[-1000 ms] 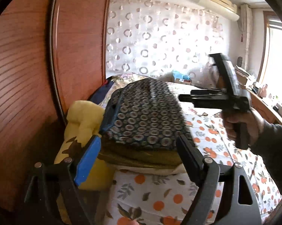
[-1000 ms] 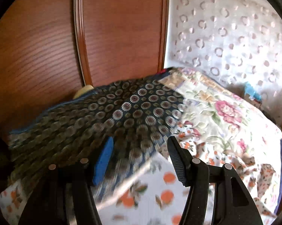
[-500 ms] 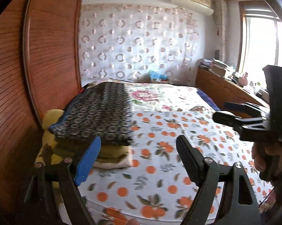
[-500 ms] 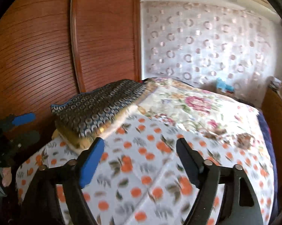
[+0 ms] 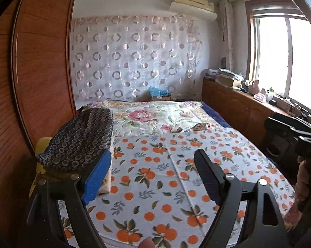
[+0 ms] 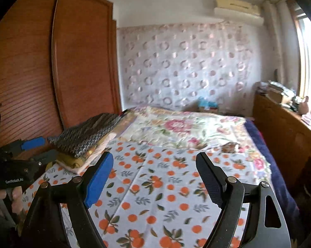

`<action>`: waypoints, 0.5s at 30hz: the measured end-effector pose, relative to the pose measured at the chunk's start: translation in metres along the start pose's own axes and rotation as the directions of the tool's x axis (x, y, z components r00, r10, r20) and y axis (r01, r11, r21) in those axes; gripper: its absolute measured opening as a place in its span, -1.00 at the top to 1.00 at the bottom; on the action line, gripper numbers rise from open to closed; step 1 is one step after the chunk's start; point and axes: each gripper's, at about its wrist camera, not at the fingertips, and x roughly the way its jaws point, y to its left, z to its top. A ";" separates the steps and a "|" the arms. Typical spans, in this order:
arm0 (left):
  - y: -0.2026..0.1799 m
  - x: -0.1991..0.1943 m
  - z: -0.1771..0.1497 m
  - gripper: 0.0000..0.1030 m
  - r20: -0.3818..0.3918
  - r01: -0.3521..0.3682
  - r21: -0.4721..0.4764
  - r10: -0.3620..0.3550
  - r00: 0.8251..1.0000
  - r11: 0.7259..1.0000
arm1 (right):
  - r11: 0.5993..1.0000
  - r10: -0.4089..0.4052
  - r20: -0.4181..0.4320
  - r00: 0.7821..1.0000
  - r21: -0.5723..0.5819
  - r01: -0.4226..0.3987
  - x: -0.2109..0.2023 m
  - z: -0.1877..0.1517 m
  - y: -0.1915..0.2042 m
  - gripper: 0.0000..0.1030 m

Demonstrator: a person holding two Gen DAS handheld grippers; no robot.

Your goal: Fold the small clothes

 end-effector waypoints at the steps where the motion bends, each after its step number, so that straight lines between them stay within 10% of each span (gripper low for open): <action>1: -0.003 -0.003 0.004 -0.61 0.009 -0.001 0.000 0.001 1.000 1.000 | 1.000 -0.007 0.008 1.000 0.006 0.007 -0.003 -0.003 0.000 -0.62; 15: -0.015 -0.020 0.018 -0.61 0.067 -0.003 -0.012 0.004 0.998 1.000 | 0.997 -0.062 0.047 0.997 0.044 0.060 -0.002 -0.031 0.023 -0.62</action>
